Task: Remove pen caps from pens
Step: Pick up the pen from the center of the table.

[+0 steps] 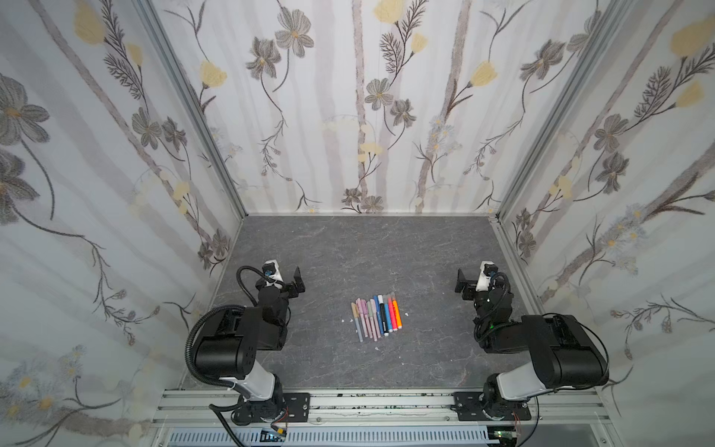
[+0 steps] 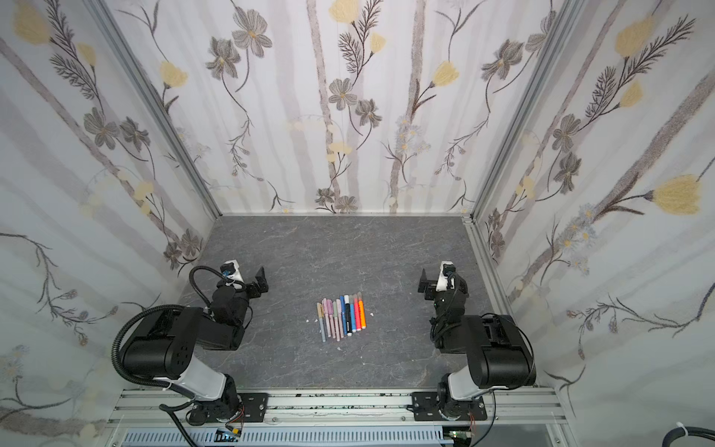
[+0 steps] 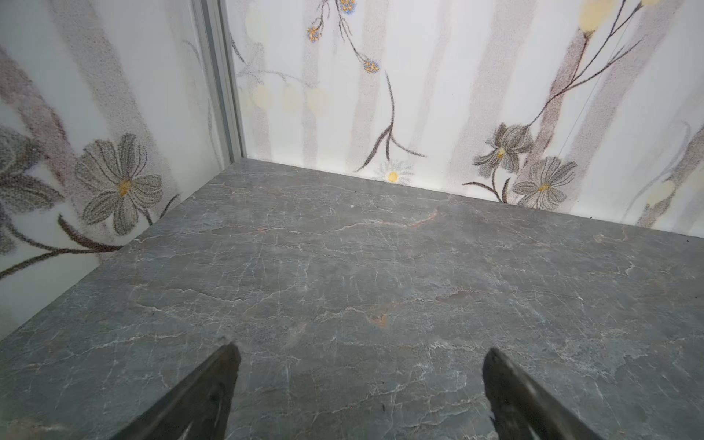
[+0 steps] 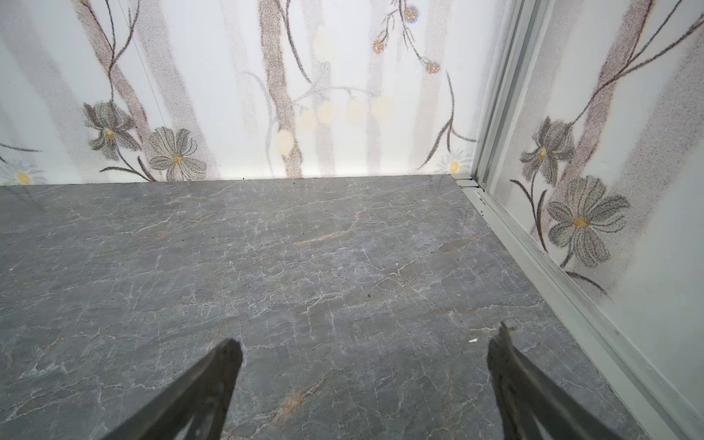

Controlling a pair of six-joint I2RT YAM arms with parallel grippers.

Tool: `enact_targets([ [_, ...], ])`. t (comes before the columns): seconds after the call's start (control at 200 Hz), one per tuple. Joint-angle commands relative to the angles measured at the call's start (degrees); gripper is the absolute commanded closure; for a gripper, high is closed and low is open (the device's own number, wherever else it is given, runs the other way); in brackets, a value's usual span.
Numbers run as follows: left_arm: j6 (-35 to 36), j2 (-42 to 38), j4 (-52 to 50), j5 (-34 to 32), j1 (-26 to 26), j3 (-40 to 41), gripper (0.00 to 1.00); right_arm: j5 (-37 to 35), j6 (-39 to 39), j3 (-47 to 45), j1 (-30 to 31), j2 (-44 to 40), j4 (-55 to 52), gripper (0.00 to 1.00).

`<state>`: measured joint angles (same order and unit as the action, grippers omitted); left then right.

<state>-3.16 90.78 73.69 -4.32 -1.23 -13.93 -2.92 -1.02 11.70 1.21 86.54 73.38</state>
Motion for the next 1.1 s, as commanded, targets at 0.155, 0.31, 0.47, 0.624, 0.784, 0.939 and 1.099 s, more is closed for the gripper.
enact_targets([
  [0.155, 0.35, 0.01, 1.98, 0.14, 0.09, -0.29, 0.0, 0.81, 0.06, 0.34, 0.02, 0.05, 0.79, 0.01],
  [0.31, 0.42, 0.09, 1.98, 0.19, 0.09, -0.3, 0.0, 0.81, 0.1, 0.26, 0.02, 0.03, 0.79, 0.0],
  [0.47, 0.35, 0.03, 1.99, 0.14, 0.09, -0.35, 0.0, 0.74, 0.11, 0.25, 0.02, -0.06, 0.84, 0.0],
  [0.624, 0.37, 0.03, 2.01, 0.19, 0.05, -0.3, 0.0, -0.55, -0.58, 0.27, -0.05, -0.06, 0.85, 0.0],
  [0.784, 0.36, 0.06, 1.99, 0.18, 0.1, -0.3, 0.0, -3.35, -1.5, -0.01, -0.03, -0.1, 1.28, 0.0],
  [0.939, 0.35, 0.01, 1.98, 0.16, 0.14, -0.3, 0.0, -3.38, -1.45, -0.01, -0.07, -0.15, 1.29, 0.0],
  [1.099, 0.39, 0.02, 1.98, 0.15, 0.09, -0.3, 0.0, -3.37, -1.46, -0.02, -0.02, -0.07, 1.27, 0.01],
])
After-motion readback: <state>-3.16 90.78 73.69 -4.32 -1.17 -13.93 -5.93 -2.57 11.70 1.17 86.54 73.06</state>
